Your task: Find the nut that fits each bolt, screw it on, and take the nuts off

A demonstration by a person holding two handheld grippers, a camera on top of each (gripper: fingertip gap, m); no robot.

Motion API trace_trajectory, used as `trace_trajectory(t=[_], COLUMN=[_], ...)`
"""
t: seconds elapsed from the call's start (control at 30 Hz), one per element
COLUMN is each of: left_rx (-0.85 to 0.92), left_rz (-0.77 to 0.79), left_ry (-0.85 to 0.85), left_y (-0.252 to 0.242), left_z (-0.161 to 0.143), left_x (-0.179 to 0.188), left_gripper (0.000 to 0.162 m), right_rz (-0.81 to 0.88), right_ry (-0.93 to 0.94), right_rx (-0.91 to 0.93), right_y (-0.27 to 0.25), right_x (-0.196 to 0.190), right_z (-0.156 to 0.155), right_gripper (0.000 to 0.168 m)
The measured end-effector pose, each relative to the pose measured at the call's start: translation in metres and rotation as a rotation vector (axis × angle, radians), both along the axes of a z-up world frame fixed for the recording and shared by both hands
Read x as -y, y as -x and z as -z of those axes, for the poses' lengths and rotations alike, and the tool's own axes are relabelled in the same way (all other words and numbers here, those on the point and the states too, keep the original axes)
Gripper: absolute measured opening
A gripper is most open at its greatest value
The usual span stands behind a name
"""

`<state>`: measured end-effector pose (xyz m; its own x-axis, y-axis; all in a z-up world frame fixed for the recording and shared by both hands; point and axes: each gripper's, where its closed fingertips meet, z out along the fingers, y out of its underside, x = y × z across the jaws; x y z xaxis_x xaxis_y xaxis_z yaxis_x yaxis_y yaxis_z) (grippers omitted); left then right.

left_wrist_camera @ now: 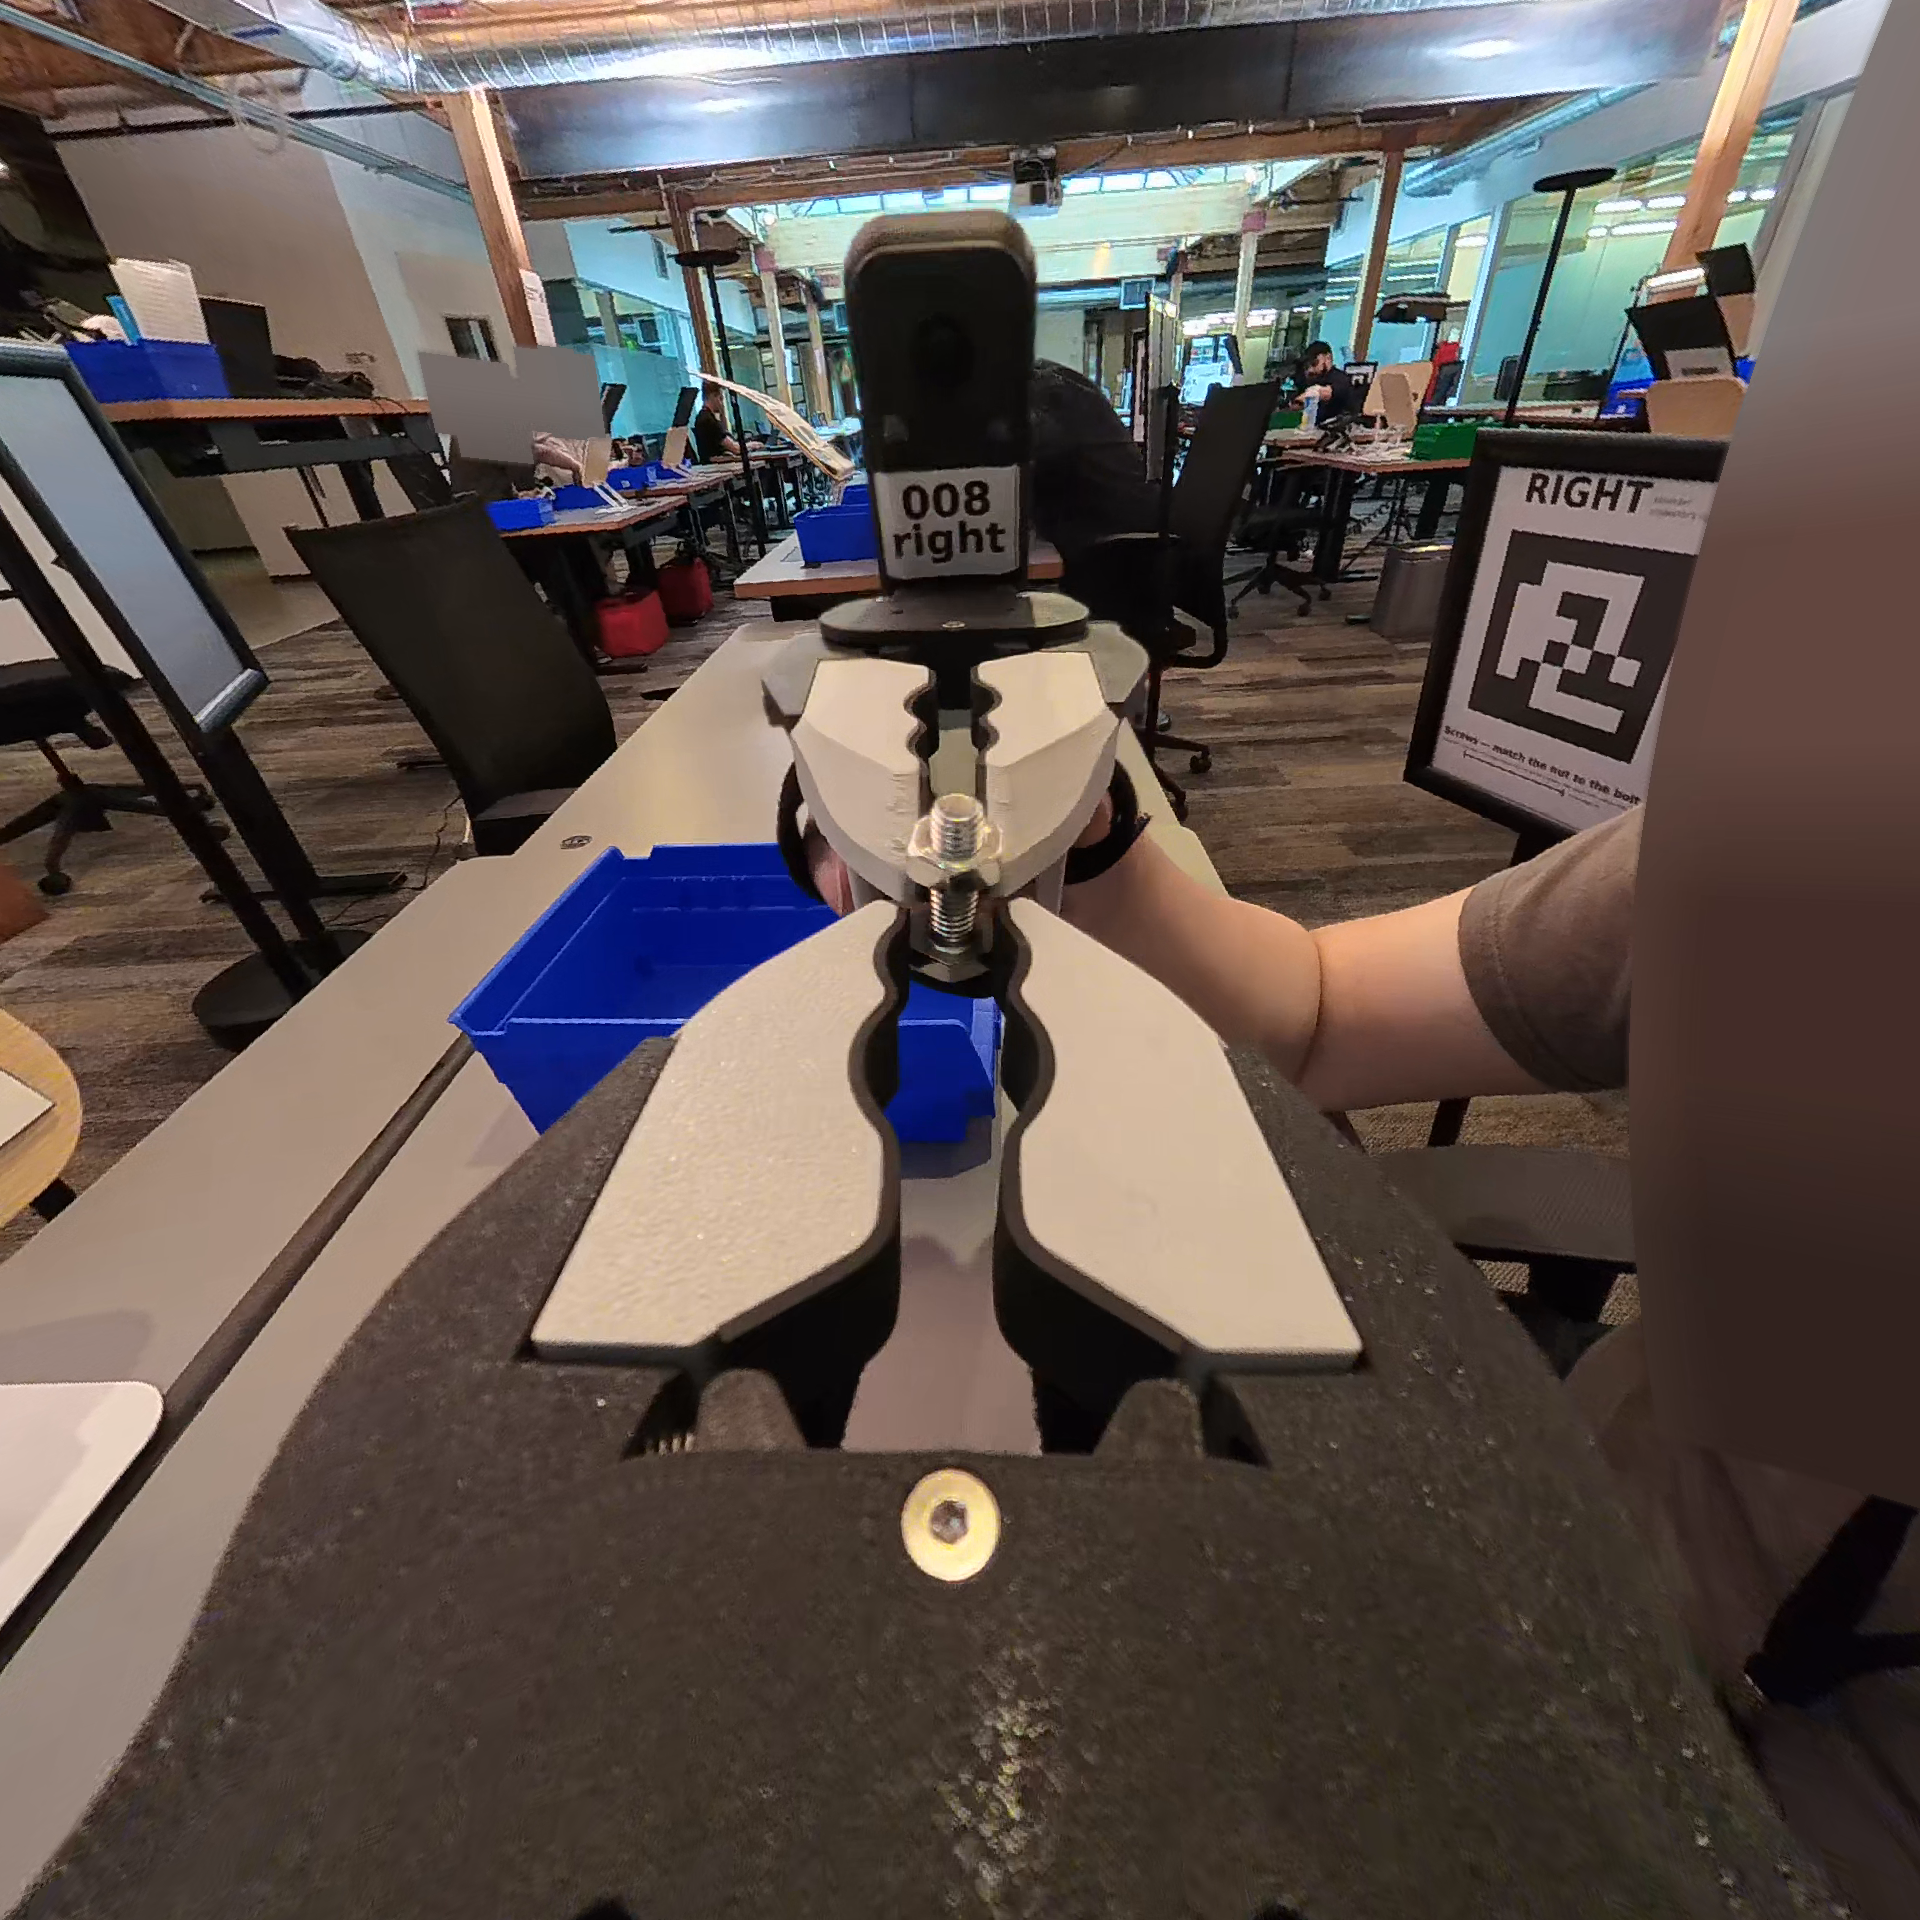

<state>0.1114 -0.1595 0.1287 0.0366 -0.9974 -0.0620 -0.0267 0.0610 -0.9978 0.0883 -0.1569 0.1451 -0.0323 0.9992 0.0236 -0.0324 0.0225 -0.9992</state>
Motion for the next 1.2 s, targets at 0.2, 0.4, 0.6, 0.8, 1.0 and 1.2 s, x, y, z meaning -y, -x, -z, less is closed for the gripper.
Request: trace_trajectory(t=[0.2, 0.4, 0.6, 0.8, 1.0, 1.2], left_rx=[-0.046, -0.050, -0.024, -0.047, -0.071, -0.090], left_rz=[0.000, -0.002, -0.034, -0.071, -0.068, -0.080], left_ry=[0.007, 0.028, 0.022, -0.022, -0.024, -0.033], left_y=[-0.001, -0.001, 0.001, 0.000, 0.000, -0.002], left_z=[0.006, 0.007, 0.003, 0.004, 0.007, 0.011], left_x=[0.000, -0.001, -0.006, -0.007, -0.006, -0.008], left_gripper=[0.014, 0.014, 0.015, 0.014, 0.014, 0.014], right_rz=[-0.037, -0.012, -0.024, -0.030, -0.005, 0.004], right_ry=[0.012, -0.037, 0.002, 0.003, -0.012, -0.043], right_rx=[0.012, 0.017, -0.019, -0.027, -0.025, 0.001], right_y=[0.001, 0.001, -0.001, -0.002, -0.001, 0.001], right_x=[0.001, -0.001, -0.006, -0.007, -0.006, -0.004], right_z=[0.005, 0.006, 0.004, 0.004, 0.002, 0.005], right_gripper=[0.008, 0.008, 0.008, 0.019, 0.026, 0.016])
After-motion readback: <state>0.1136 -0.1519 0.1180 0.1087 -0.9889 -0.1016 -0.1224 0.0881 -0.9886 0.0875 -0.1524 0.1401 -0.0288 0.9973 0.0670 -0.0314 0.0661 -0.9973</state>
